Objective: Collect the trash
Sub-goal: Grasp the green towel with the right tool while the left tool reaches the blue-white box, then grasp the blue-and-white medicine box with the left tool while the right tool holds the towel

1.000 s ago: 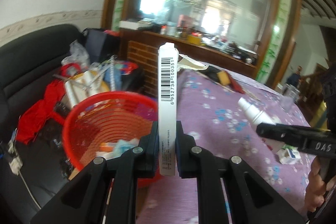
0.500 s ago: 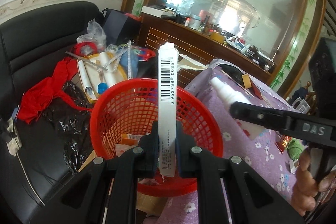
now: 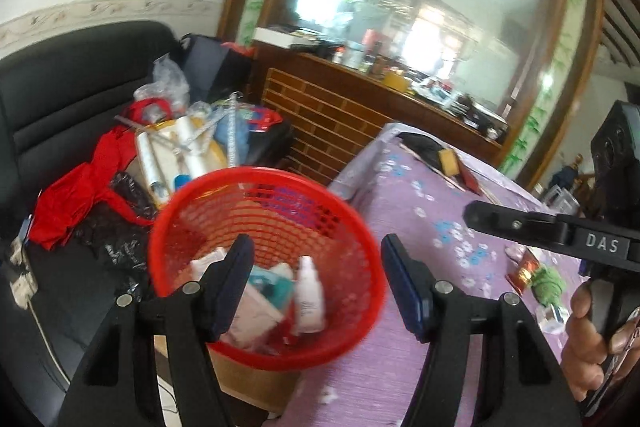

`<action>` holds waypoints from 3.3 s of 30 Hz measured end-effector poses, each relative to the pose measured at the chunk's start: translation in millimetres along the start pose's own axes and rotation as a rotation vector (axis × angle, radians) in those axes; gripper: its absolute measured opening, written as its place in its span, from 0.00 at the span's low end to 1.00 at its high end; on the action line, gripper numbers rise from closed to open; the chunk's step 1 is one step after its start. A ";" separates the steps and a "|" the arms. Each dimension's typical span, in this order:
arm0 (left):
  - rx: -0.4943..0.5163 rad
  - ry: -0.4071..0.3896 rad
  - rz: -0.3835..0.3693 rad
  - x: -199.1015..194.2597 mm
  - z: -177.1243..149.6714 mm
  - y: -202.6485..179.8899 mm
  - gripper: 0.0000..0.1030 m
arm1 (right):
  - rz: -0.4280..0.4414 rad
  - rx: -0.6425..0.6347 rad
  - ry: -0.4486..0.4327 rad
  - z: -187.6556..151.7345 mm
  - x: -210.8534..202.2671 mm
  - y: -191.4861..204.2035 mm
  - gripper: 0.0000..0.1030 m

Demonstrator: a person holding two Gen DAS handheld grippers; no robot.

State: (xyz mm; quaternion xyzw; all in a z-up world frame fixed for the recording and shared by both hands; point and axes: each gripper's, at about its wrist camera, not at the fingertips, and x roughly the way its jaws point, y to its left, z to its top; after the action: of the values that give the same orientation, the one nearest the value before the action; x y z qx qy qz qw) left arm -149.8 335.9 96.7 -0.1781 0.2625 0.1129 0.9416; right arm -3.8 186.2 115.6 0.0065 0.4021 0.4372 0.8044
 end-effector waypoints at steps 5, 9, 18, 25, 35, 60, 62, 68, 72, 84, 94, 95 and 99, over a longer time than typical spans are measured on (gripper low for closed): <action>0.078 0.027 -0.056 3.7 -5.6 -41.6 0.63 | -0.022 0.058 -0.014 -29.7 -46.2 -43.0 0.34; 0.146 0.074 -0.121 13.3 -17.5 -81.2 0.63 | -0.079 0.105 0.001 -58.5 -78.2 -89.6 0.34; 0.293 0.160 -0.247 29.4 -49.8 -171.2 0.63 | -0.272 0.278 0.034 -103.9 -149.8 -225.5 0.37; 0.396 0.241 -0.325 36.1 -78.7 -222.1 0.63 | -0.289 0.357 -0.062 -111.7 -191.2 -258.6 0.39; 0.595 0.270 -0.425 30.7 -102.7 -276.8 0.77 | -0.417 0.418 0.011 -103.6 -160.6 -287.9 0.62; 0.890 0.474 -0.568 129.7 -126.8 -382.3 0.78 | -0.321 0.551 -0.341 -172.0 -304.9 -276.5 0.40; 0.899 0.493 -0.576 130.7 -131.2 -383.9 0.76 | -0.310 0.557 -0.348 -178.8 -309.6 -276.3 0.40; 0.922 0.549 -0.592 111.0 -149.1 -387.4 0.51 | -0.280 0.569 -0.353 -190.3 -310.4 -275.3 0.40; 0.925 0.568 -0.612 92.3 -158.1 -392.3 0.51 | -0.270 0.566 -0.353 -195.2 -307.5 -273.2 0.40; 0.786 0.572 -0.510 112.3 -159.8 -404.9 0.35 | -0.312 0.585 -0.373 -214.9 -315.0 -267.1 0.40; 0.570 0.408 -0.472 87.4 -127.4 -346.9 0.32 | -0.333 0.552 -0.354 -212.2 -298.4 -249.9 0.40; 0.546 0.378 -0.461 81.2 -122.8 -335.8 0.32 | -0.334 0.536 -0.350 -209.9 -292.8 -245.2 0.40; 0.504 0.257 -0.370 63.7 -113.7 -303.5 0.32 | -0.340 0.484 -0.326 -201.8 -269.6 -230.1 0.40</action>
State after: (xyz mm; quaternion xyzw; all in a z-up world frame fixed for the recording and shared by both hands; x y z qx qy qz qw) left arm -55.3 22.1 55.7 0.0029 0.3622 -0.1516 0.9197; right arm -54.2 -215.7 68.6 0.2000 0.3555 0.1819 0.8947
